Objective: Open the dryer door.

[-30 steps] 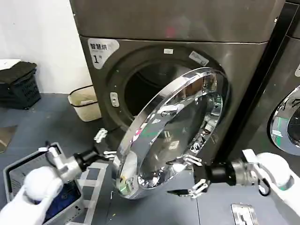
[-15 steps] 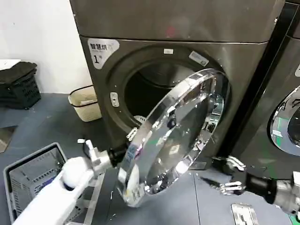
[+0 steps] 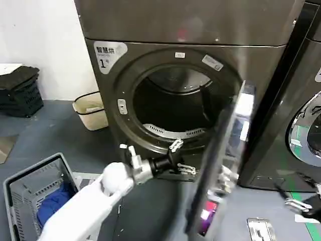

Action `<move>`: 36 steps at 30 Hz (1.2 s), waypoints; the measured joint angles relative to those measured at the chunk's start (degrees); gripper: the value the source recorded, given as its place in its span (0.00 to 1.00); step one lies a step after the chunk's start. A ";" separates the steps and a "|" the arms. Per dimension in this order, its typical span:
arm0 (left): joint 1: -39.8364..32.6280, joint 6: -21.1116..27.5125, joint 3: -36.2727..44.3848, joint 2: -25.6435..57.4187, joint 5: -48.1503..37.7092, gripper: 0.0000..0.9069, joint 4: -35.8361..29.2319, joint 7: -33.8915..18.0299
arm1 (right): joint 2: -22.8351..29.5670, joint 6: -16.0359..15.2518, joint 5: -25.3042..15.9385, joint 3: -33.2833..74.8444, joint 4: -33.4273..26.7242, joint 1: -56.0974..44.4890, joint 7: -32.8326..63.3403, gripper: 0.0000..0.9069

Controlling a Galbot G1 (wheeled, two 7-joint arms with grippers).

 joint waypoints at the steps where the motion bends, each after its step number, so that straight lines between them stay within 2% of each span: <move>1: -0.72 -0.01 0.96 -0.53 0.10 1.00 0.34 -0.36 | 1.25 -1.02 -0.65 0.98 0.08 0.30 1.56 1.00; 7: -4.52 -0.52 6.36 -4.11 2.34 1.00 2.24 -3.38 | 8.40 -7.47 -4.37 9.25 -0.66 4.26 11.57 1.00; 11: -6.71 -0.71 10.06 -6.77 3.51 1.00 3.82 -4.82 | 11.98 -7.23 -7.72 16.42 -2.64 7.29 14.37 1.00; 16: -9.15 -1.01 14.09 -10.24 4.98 1.00 5.97 -5.93 | 13.08 -7.34 -10.36 25.73 -7.24 9.85 18.92 1.00; 23: -11.66 -0.99 16.97 -14.32 7.01 1.00 9.42 -7.65 | 12.87 -7.28 -11.25 36.89 -13.78 10.73 21.63 1.00; 29: -12.74 -0.90 17.62 -17.44 7.26 1.00 12.13 -7.82 | 11.87 -8.68 -14.35 44.17 -20.00 9.96 26.70 1.00; 32: -13.31 -0.89 18.02 -18.92 7.29 1.00 13.33 -7.81 | 12.07 -6.88 -18.17 46.67 -22.67 10.02 28.37 1.00; 36: -14.14 -0.64 18.29 -20.36 7.23 1.00 14.32 -7.76 | 12.51 -2.12 -21.08 48.06 -26.27 9.23 30.30 1.00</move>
